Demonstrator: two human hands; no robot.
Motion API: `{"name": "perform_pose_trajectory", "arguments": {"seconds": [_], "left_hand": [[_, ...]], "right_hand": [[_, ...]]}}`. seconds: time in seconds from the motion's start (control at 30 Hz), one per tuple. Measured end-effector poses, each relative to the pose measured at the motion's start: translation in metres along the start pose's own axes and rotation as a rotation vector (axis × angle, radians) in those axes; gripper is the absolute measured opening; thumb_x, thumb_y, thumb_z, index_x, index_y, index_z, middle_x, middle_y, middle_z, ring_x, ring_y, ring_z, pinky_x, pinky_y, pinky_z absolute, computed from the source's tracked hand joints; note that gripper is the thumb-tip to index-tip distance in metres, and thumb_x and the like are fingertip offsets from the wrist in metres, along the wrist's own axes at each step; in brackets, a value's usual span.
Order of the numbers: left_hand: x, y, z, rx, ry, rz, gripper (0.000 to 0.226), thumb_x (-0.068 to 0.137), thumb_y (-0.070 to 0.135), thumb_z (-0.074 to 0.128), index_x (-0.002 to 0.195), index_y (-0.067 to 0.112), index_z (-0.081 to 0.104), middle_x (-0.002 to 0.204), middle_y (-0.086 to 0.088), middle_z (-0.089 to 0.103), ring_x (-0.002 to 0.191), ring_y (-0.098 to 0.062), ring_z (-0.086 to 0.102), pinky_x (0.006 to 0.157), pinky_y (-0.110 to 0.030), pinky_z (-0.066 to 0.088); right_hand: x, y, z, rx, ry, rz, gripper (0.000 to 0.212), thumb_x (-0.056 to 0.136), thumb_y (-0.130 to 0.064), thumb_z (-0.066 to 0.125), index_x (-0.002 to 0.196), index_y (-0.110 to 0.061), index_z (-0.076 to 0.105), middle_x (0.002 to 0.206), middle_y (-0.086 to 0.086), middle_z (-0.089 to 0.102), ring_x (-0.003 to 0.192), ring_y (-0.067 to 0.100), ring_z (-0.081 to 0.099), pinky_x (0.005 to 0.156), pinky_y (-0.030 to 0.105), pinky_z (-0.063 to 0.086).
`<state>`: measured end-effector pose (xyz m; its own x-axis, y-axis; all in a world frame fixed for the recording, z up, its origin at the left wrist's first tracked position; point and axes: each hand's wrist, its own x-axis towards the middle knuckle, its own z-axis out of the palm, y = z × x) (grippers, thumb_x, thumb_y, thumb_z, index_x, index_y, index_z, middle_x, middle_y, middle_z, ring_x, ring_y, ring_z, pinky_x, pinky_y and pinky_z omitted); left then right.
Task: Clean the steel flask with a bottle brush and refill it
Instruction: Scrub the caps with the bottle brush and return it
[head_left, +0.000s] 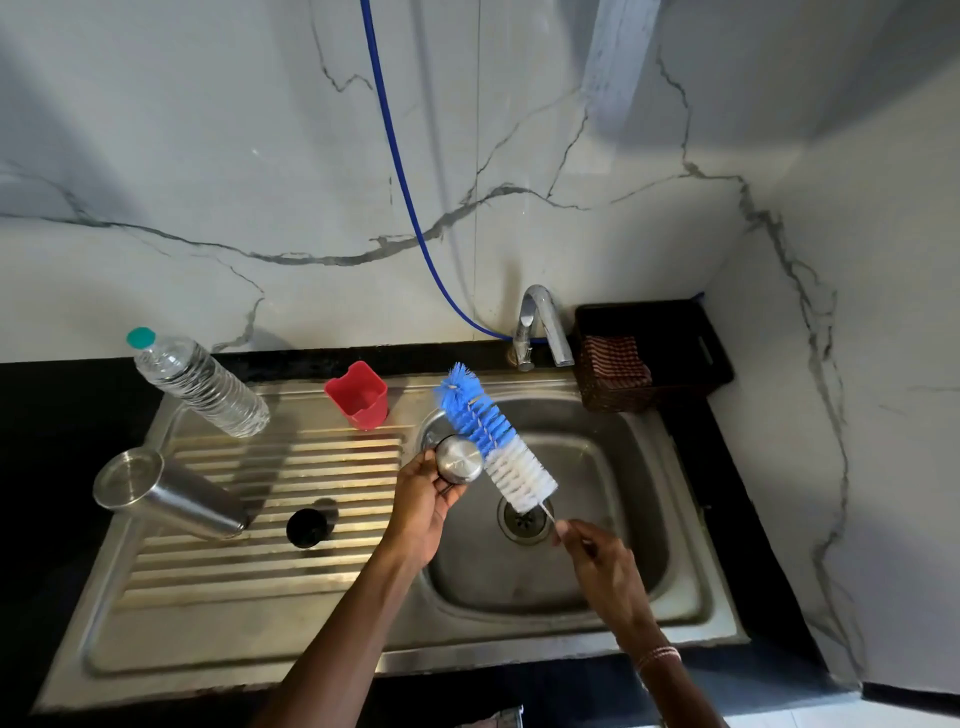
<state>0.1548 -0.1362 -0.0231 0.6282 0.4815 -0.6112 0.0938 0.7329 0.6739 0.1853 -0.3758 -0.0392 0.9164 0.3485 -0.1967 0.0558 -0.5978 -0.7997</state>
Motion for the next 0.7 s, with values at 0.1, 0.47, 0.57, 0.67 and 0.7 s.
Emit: {"name": "perform_pose_trajectory", "arguments": {"seconds": [0.1, 0.47, 0.57, 0.67, 0.7], "left_hand": [[0.003, 0.003, 0.0, -0.049, -0.003, -0.011, 0.026, 0.11, 0.006, 0.038, 0.112, 0.008, 0.065, 0.102, -0.011, 0.077, 0.089, -0.019, 0.075, 0.076, -0.035, 0.061], [0.014, 0.019, -0.011, -0.117, -0.065, 0.037, 0.008, 0.099, 0.02, 0.064, 0.105, 0.015, 0.061, 0.103, -0.009, 0.065, 0.107, -0.025, 0.064, 0.097, -0.046, 0.058], [0.014, 0.014, -0.013, 0.039, -0.114, 0.109, 0.001, 0.101, 0.018, 0.061, 0.101, 0.018, 0.06, 0.102, -0.01, 0.062, 0.098, -0.023, 0.061, 0.104, -0.05, 0.053], [0.01, 0.015, -0.02, 0.21, -0.191, 0.222, 0.008, 0.099, 0.014, 0.065, 0.096, 0.018, 0.06, 0.085, -0.004, 0.05, 0.089, -0.021, 0.055, 0.1, -0.053, 0.056], [0.009, 0.015, -0.022, 0.281, -0.207, 0.281, 0.012, 0.097, 0.013, 0.068, 0.103, 0.019, 0.061, 0.088, -0.004, 0.052, 0.09, -0.02, 0.057, 0.1, -0.049, 0.056]], "right_hand": [[-0.004, 0.01, -0.005, 0.024, -0.017, 0.011, 0.032, 0.096, -0.053, 0.057, 0.081, -0.029, 0.072, 0.055, -0.006, 0.051, 0.051, 0.003, 0.043, 0.055, 0.025, 0.039], [-0.038, 0.032, -0.028, 0.049, 0.013, 0.11, 0.023, 0.099, -0.038, 0.06, 0.082, -0.032, 0.072, 0.055, -0.011, 0.054, 0.051, 0.001, 0.044, 0.054, 0.023, 0.038], [-0.032, 0.023, -0.03, 0.059, 0.045, 0.082, 0.026, 0.097, -0.049, 0.055, 0.087, -0.032, 0.071, 0.057, -0.006, 0.04, 0.053, 0.006, 0.035, 0.052, 0.027, 0.033], [-0.032, 0.02, -0.036, 0.054, 0.063, 0.054, 0.038, 0.094, -0.066, 0.052, 0.087, -0.034, 0.071, 0.058, -0.007, 0.041, 0.054, 0.006, 0.035, 0.053, 0.028, 0.033], [-0.034, 0.02, -0.039, 0.044, 0.062, 0.04, 0.043, 0.092, -0.071, 0.05, 0.088, -0.034, 0.071, 0.057, -0.006, 0.043, 0.053, 0.006, 0.036, 0.052, 0.027, 0.034]]}}
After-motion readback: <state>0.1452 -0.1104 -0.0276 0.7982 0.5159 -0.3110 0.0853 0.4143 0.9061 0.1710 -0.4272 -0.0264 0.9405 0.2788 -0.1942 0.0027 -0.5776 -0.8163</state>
